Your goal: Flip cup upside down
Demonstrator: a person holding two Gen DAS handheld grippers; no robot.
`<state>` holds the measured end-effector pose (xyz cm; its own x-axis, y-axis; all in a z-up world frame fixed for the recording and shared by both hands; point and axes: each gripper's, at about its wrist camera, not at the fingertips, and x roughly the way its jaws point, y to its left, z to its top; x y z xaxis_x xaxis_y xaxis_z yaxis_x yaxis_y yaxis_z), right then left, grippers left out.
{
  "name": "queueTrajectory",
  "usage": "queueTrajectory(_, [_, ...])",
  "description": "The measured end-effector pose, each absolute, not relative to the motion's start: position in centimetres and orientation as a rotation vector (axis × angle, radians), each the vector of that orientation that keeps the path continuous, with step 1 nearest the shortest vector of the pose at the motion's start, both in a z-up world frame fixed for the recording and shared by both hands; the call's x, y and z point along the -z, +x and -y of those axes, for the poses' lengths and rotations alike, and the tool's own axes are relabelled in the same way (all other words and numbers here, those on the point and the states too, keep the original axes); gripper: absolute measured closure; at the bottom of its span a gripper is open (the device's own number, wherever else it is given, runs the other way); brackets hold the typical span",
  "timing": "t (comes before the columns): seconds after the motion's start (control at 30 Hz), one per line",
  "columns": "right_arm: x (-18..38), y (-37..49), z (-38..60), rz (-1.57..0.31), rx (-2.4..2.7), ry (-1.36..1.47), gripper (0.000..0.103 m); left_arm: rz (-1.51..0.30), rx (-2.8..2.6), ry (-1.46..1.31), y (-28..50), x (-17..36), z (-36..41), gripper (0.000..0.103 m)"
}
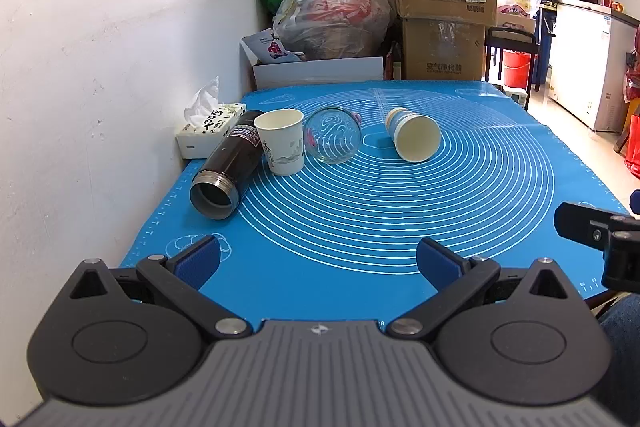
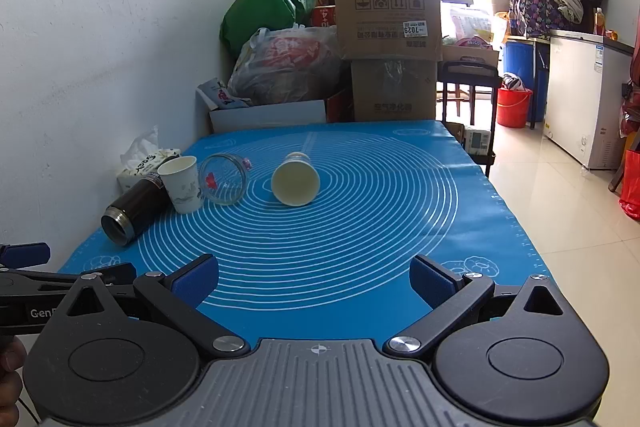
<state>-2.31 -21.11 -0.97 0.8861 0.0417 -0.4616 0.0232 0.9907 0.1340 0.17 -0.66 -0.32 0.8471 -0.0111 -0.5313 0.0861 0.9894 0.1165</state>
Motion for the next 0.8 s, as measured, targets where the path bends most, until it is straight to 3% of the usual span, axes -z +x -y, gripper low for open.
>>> queueTrajectory(0.8, [1.21,-2.02,21.13,-0.486,-0.010,0.137,0.000,-0.560,0.055,0.132,0.40,0.59,0.52,0.000])
